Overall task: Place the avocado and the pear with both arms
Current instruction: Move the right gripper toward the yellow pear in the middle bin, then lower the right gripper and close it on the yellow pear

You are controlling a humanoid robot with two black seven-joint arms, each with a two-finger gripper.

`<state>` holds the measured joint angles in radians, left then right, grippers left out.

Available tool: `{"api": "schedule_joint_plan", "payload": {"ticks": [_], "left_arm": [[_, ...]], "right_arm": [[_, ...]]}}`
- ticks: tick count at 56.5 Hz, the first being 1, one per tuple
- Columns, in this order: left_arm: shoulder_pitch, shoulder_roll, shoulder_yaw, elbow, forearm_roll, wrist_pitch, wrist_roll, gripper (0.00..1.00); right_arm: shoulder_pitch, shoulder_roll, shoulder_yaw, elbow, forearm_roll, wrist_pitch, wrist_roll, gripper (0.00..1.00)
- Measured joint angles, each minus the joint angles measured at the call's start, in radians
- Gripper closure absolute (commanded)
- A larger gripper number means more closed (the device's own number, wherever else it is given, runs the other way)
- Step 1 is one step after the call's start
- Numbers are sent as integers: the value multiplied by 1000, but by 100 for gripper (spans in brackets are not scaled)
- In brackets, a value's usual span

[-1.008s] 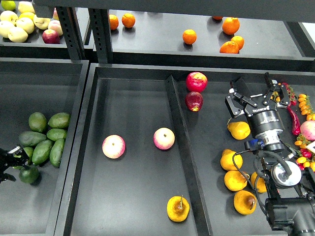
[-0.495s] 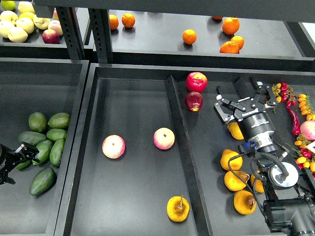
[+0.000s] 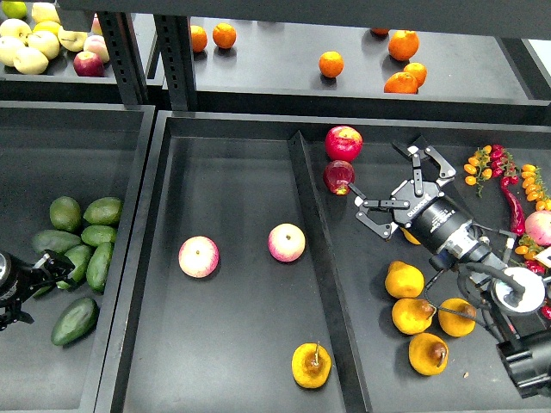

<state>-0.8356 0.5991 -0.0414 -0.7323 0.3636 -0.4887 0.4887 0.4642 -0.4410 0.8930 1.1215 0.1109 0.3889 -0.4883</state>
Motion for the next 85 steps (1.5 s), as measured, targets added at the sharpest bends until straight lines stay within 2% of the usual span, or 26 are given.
{"api": "schedule_joint_plan", "payload": {"ticks": [13,35,53,85], "left_arm": [[25,-26,-58,17,1,0,0,0],[27,-84,-78,42,3,0,0,0],[26,-113,-95,42,3,0,0,0],[27,-128,-97,43,3,0,0,0]], "right_arm": [[147,-77,-307,1,12,93,-1,0],[327,-74,-721,-93,-67,100,-1,0],[335,18,-770,-261,-351,100,0,0],[351,157,-834,-284,-389,100,0,0]]}}
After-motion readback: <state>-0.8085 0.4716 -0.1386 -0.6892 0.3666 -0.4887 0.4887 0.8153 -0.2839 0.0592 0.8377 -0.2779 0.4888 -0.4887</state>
